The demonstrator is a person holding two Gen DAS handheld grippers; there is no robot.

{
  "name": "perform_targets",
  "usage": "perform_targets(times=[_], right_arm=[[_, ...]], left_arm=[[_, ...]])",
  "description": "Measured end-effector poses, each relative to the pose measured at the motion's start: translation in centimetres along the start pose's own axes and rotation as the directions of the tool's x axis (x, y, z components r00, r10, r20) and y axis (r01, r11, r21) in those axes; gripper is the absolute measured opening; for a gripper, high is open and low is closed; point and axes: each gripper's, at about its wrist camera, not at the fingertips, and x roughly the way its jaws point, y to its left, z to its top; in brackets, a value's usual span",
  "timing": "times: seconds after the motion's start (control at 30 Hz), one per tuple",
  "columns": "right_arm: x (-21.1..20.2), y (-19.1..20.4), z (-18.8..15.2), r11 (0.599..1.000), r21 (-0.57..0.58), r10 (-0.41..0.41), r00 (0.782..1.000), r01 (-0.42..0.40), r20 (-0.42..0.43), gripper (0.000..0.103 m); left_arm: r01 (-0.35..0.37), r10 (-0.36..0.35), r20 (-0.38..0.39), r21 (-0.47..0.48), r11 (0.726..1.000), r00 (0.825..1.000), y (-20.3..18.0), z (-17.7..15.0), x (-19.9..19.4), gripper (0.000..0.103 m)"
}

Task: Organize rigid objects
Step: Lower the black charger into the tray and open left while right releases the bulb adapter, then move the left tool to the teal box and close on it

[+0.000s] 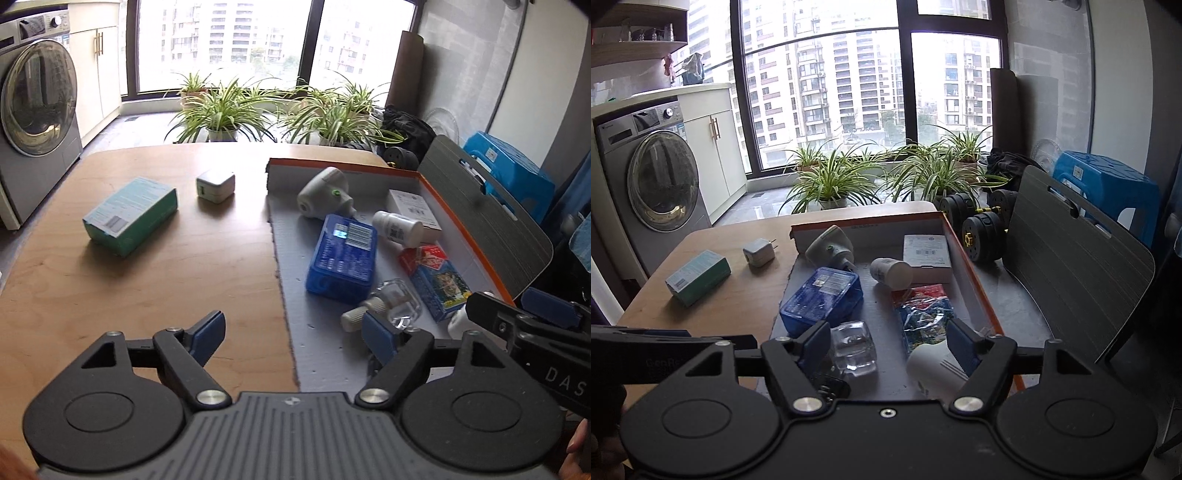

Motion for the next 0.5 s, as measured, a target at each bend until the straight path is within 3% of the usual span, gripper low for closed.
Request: perform_targets(times=[0.5], right_arm=[[1.5, 6.5, 2.0, 0.989, -0.092, 0.112, 0.993, -0.116, -0.041, 0.085]], left_arm=[[-0.074, 0.074, -0.003, -0.036, 0.997, 0.997, 7.8, 0.8, -0.8, 0.091]])
